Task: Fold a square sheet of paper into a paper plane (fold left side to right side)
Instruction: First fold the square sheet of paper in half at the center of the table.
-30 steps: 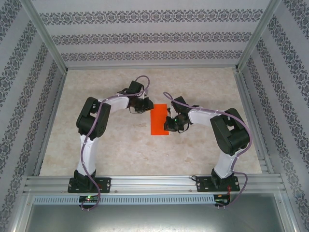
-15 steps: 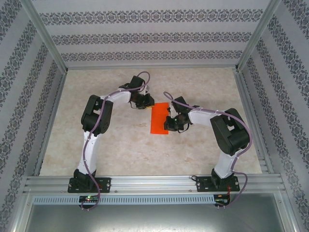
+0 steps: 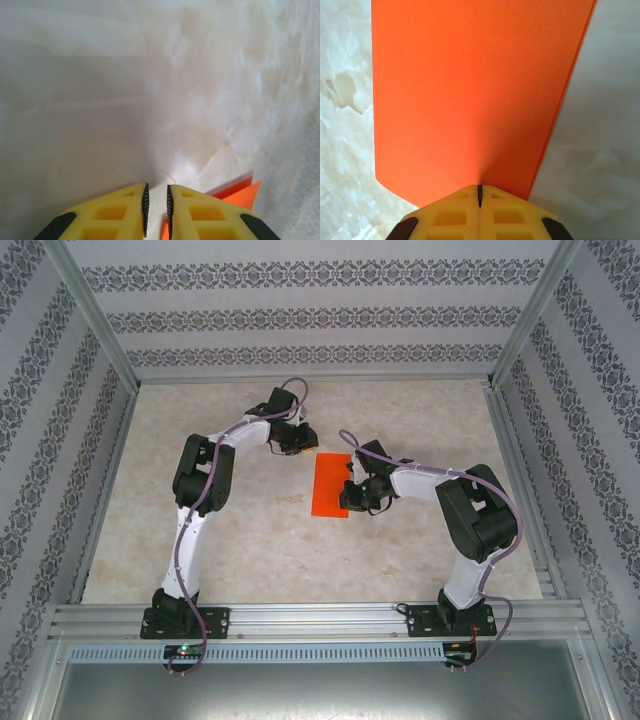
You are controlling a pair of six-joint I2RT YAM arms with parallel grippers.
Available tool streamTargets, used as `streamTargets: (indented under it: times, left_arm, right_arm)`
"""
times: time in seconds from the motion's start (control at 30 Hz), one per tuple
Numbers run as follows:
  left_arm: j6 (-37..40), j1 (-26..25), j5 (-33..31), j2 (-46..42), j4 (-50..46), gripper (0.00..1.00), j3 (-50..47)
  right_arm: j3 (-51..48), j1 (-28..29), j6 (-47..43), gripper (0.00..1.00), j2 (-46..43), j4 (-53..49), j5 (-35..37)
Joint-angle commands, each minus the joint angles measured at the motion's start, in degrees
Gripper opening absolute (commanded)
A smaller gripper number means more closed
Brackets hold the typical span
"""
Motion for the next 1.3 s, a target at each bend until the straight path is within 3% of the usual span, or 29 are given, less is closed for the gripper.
streamTargets:
  times: [0.0,0.23,0.37,0.53,0.83,1.27]
  left_arm:
    - [1.3,2.2,-2.5,1.1,1.0,0.22,1.7]
    - [2.0,2.6,-2.4,-7.7,5.0,0.22,-6.2]
    - [-0.8,1.8,2.2,-12.7,11.2,0.20,-13.6]
    - [-3.9,-1.3,7.3,-13.0,16.7,0.20,-17.5]
    - [-6.1,-3.6,6.8,-5.9,18.1,0.19,-13.5]
    - [-0.1,-2.8,-2.2,-1.5,7.5,0.19,-7.3]
  right_arm:
    - [-2.4,1.0,-0.7,0.00,2.1,-9.3,5.4]
    - [-1.7,0.8,-1.8,0.00,1.4,-9.6,5.4]
    - [-0.9,0.8,-2.1,0.00,2.3,-10.0,5.4]
    - [-0.3,0.8,-2.2,0.00,3.0,-10.2,5.7]
    - [0.3,0.9,-2.7,0.00,3.1,-11.1,6.1]
    - [-0.8,0.5,-4.1,0.00,1.9,-13.4,6.8]
